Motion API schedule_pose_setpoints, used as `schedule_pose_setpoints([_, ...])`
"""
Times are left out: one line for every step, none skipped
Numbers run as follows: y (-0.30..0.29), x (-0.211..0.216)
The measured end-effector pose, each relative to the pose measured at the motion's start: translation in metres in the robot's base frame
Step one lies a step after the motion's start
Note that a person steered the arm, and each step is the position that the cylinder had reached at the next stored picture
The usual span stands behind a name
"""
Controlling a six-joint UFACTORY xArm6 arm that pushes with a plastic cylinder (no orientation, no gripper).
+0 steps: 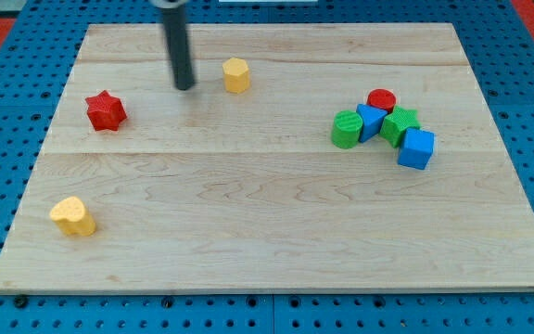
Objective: Slide the yellow hexagon closer to the green star and red circle
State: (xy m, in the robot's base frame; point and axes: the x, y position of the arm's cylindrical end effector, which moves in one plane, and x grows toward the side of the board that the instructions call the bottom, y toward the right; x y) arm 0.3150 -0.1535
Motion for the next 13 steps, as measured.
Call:
schedule_pose_setpoints([0.060,-0.022])
schedule_pose_setpoints([0.172,0.002])
schedule_pose_setpoints([0.132,0.008])
schedule_pose_setpoints([0.141,-0.007])
schedule_pose_setpoints([0.189,0.048])
schedule_pose_setpoints([0.218,0.032])
schedule_pose_setpoints([0.171,0.026])
schedule_pose_setpoints([0.235,-0.019])
schedule_pose_setpoints([0.231,-0.032])
schedule_pose_setpoints([0.311,-0.031])
schedule_pose_setpoints([0.299,-0.016])
schedule_pose_setpoints([0.343,-0.036])
schedule_pose_setpoints([0.372,-0.025])
